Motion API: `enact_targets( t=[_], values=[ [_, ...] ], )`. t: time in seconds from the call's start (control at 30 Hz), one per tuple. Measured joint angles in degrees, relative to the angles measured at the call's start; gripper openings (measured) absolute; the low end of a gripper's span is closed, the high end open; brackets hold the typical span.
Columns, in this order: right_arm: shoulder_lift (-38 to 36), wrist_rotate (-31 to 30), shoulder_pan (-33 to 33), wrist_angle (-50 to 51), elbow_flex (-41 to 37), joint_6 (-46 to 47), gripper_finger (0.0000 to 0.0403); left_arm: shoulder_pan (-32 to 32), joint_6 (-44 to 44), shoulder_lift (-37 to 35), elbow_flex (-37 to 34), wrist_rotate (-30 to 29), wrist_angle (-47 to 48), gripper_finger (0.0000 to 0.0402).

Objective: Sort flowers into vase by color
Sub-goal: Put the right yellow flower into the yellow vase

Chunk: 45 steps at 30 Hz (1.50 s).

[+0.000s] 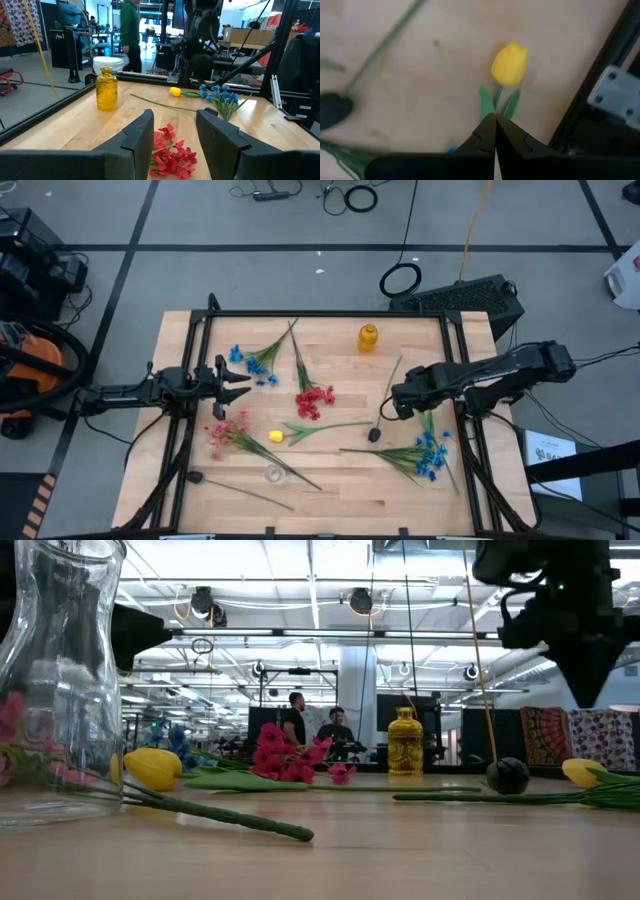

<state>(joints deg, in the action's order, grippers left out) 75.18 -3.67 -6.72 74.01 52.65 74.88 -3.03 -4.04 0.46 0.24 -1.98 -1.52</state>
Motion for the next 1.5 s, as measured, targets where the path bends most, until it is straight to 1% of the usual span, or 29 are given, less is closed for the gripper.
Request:
enact_targets(
  t=[0.07,0.17,0.33,0.5,0.7,0.87,1.03,1.13,1.23,1.33,1.5],
  values=[
    [1.5,2.0,0.0,-0.2,-0.5,-1.1,0.0003,0.0,0.0,0.0,0.0,0.0,0.0,0.0154],
    [3.6,3.9,0.0,-0.4,-1.3,-2.1,0.0017,0.0,0.0,0.0,0.0,0.0,0.0,0.0154],
    [7.1,4.5,0.0,-0.7,-2.4,-2.5,0.0058,0.0,0.0,0.0,0.0,0.0,0.0,0.0154],
    [10.3,7.5,-0.3,-1.0,-3.4,-0.4,0.0099,0.0,0.0,0.0,0.0,0.0,0.0,0.0154],
    [13.0,10.8,-1.1,-6.4,-6.8,1.1,0.0136,0.0,0.0,0.0,0.0,0.0,0.0,0.0154],
    [13.8,12.7,-1.4,-12.4,-11.7,1.9,0.0145,0.0,0.0,0.0,0.0,0.0,0.0,0.0154],
    [13.3,13.6,-1.4,-14.4,-15.2,3.7,0.0146,0.0,0.0,0.0,0.0,0.0,0.0,0.0154],
    [13.3,13.7,-1.4,-16.7,-15.8,1.4,0.0145,0.0,0.0,0.0,0.0,0.0,0.0,0.0154],
    [13.3,13.8,-1.1,-18.2,-16.0,0.6,0.0133,0.0,0.0,0.0,0.0,0.0,-0.1,0.0154],
    [13.4,13.8,-0.7,-18.9,-16.1,0.0,0.0102,0.0,0.0,0.0,0.0,0.0,-0.1,0.0154],
    [13.4,12.8,-0.5,-19.9,-15.3,-2.1,0.0019,0.0,0.0,0.0,0.0,0.0,-0.1,0.0154]
  ],
)
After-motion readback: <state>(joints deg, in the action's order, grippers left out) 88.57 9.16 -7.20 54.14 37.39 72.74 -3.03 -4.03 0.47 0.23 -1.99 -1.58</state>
